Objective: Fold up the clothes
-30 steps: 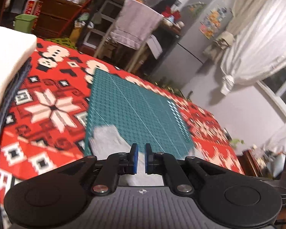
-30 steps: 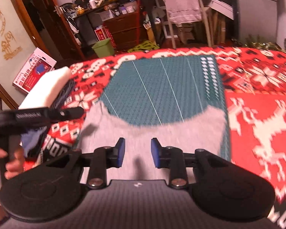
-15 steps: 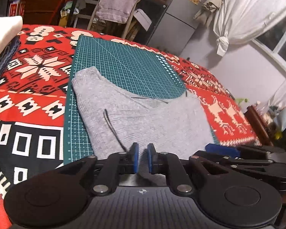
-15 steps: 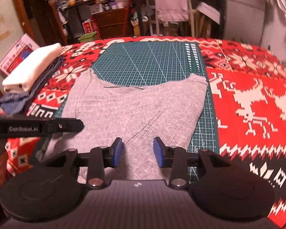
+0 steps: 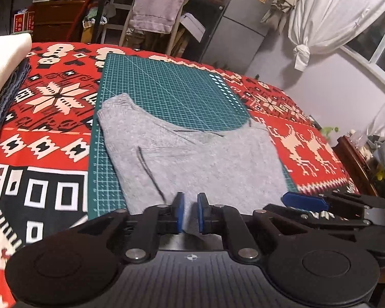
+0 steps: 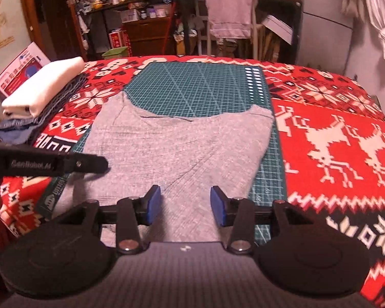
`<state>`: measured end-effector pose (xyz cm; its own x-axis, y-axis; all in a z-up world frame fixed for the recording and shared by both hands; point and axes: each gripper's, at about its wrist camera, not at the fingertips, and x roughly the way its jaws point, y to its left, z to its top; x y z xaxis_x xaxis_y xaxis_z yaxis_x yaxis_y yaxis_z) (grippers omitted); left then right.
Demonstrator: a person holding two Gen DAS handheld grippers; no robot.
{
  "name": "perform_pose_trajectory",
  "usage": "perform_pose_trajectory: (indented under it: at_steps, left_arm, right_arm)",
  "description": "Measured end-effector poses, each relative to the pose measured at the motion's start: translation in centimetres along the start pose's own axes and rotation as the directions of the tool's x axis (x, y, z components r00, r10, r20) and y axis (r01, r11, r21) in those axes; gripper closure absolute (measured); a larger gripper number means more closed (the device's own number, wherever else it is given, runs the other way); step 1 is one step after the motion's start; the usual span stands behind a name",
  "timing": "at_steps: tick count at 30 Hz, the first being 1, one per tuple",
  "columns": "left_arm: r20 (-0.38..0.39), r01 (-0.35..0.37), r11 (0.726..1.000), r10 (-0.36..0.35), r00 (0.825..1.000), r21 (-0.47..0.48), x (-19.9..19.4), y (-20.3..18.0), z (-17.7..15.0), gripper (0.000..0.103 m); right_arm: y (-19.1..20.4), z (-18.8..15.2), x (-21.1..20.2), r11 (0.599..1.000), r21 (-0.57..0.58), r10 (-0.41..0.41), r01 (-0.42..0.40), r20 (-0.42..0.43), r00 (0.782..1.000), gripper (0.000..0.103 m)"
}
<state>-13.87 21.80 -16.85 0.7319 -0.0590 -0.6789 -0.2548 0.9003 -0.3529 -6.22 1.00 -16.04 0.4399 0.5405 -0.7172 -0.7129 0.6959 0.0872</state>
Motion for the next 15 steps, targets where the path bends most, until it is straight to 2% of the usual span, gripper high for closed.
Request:
perform_pose_trajectory:
  at_steps: [6,8,15]
  left_arm:
    - [-0.046,-0.019,0.998,0.023,0.999,0.068,-0.6,-2.3,-0.9,0.093]
    - [-0.058,-0.028,0.998,0.031,0.998,0.065,-0.2,-2.1,-1.5,0.093]
    - [-0.062,-0.037,0.998,0.04,0.997,0.052,-0.2,-1.6,-1.7,0.093]
  right_arm:
    - [-0.2,-1.0,-0.8,0.999,0.028,0.021,-0.02,-0.036,0.999,0.056]
    - [-0.2,-1.8,-0.2,0.999,0.032,0.016,-0.014,-0.06,0.998,0.056]
    - [0.3,-2.8,-0.2,1.0,0.011,0.005,-0.004,-0.033,0.999,0.055]
